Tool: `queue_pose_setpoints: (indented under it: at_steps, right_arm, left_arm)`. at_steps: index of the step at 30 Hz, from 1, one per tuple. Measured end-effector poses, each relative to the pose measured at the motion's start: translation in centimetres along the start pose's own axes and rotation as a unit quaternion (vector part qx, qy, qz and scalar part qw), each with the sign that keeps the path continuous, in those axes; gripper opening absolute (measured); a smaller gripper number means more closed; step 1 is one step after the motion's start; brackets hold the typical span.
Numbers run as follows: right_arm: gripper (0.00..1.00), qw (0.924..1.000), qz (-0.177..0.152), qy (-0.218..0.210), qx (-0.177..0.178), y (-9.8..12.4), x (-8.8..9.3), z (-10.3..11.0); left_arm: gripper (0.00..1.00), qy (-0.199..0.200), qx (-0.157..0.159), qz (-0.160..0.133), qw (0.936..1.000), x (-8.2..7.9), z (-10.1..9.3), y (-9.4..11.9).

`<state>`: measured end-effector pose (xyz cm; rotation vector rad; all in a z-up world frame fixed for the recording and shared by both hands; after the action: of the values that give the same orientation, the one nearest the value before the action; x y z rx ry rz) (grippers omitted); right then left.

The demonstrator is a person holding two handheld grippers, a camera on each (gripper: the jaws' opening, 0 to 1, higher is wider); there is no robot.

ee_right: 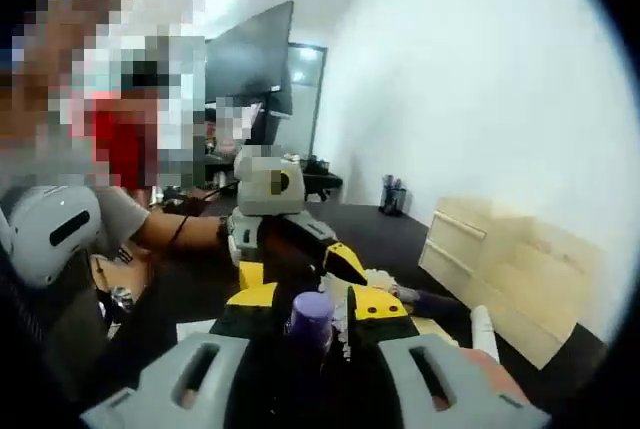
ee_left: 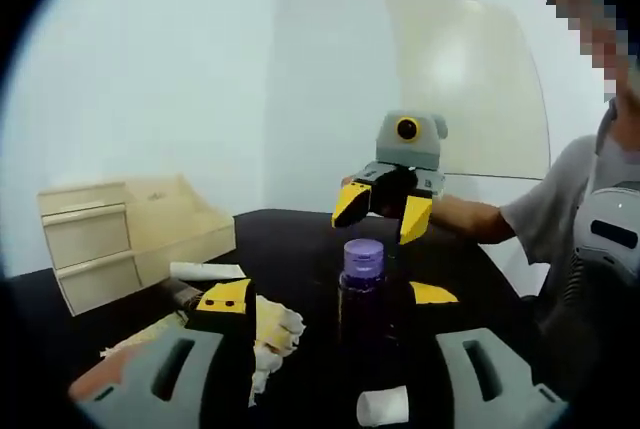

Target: Open the drawer, pick up the cosmetic bottles from the table one by one, place them into the drawer, release the gripper, close the drawer, and move the gripper away

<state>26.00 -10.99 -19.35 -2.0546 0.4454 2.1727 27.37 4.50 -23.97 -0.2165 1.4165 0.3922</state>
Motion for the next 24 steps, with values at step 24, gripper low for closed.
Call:
queue_pose_setpoints:
  at_steps: [24]
  right_arm:
    - [0.15,0.9861,0.012,-0.101,0.131,-2.0,2.6,0.7]
  left_arm:
    - [0.54,0.005,0.015,0.018,0.9997,0.4,-0.4,-0.3]
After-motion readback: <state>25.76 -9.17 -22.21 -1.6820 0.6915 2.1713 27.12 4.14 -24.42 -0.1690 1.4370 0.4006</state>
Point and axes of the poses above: the point that each gripper's makers call its tool centre point, and the gripper's own axes: y roughly backward along the fingers, z roughly to its left, x roughly out of its underside, the point moved 7 cm from there along y, roughly backward along the fingers, and after that the axes turned 9 degrees about -y, right-handed, at the moved point
